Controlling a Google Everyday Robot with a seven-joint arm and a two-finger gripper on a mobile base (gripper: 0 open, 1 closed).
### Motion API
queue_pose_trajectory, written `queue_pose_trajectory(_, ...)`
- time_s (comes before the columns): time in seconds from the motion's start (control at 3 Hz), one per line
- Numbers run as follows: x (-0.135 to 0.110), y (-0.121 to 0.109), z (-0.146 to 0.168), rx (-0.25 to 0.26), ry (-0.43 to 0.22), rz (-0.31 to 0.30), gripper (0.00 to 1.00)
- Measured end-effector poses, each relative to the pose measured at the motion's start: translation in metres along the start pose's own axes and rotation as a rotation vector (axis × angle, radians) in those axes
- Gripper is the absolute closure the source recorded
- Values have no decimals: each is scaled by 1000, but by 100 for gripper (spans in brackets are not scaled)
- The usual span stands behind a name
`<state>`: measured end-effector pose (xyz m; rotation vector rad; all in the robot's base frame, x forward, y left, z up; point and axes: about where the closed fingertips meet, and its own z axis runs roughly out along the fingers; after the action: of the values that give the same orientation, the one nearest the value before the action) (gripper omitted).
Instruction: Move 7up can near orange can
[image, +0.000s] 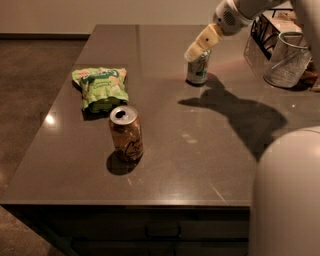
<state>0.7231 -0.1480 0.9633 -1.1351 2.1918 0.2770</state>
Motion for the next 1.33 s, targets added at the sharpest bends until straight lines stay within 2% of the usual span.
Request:
queue_pose_trajectory(0.33, -6, -11, 23, -23, -24, 70, 0)
queue_pose_trajectory(0.67, -5, -19, 37, -27, -17, 115, 0)
queue_pose_trajectory(1.0, 0, -23, 47, -26, 7, 135, 13)
queue_pose_trajectory(1.33, 2, -23, 50, -28, 36, 131, 35)
